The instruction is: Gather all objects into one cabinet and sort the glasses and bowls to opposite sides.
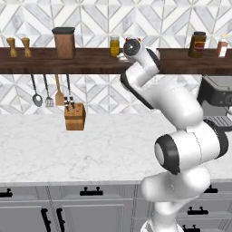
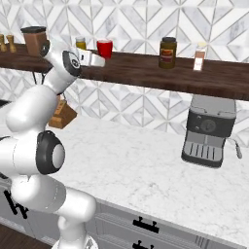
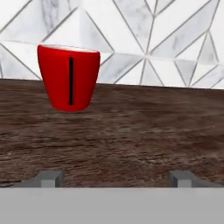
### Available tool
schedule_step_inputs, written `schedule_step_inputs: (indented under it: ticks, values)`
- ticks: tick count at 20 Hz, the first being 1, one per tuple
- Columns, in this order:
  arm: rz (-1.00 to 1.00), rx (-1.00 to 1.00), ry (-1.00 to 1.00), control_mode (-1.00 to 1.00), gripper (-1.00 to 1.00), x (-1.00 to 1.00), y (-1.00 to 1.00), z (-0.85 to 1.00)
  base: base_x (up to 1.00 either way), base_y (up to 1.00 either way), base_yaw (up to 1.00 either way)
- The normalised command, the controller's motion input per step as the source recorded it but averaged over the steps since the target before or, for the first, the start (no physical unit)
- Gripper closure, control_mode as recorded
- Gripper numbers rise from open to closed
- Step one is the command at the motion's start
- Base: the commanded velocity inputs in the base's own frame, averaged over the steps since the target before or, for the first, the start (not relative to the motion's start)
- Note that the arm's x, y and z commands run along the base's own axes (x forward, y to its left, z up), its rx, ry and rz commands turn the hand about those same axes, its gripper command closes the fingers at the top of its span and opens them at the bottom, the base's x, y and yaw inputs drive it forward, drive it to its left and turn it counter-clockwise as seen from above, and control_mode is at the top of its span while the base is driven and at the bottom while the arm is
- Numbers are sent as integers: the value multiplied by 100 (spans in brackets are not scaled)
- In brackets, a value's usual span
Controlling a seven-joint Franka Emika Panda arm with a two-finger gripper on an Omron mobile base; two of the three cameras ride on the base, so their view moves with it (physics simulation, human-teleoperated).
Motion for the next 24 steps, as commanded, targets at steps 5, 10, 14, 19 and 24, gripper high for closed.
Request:
schedule_step_inputs:
  ticks: [5,10,14,19,24]
  values:
    - [2,11,45,-100,-100,29,0,0,0,0,0]
    - [0,0,3,-100,-100,10,1,7,0,0,0]
    - [-7,1,11,-100,-100,81,17,18,0,0,0]
    - [0,2,3,-100,-100,20,8,1,0,0,0]
    - [0,0,3,-100,-100,48,0,14,0,0,0]
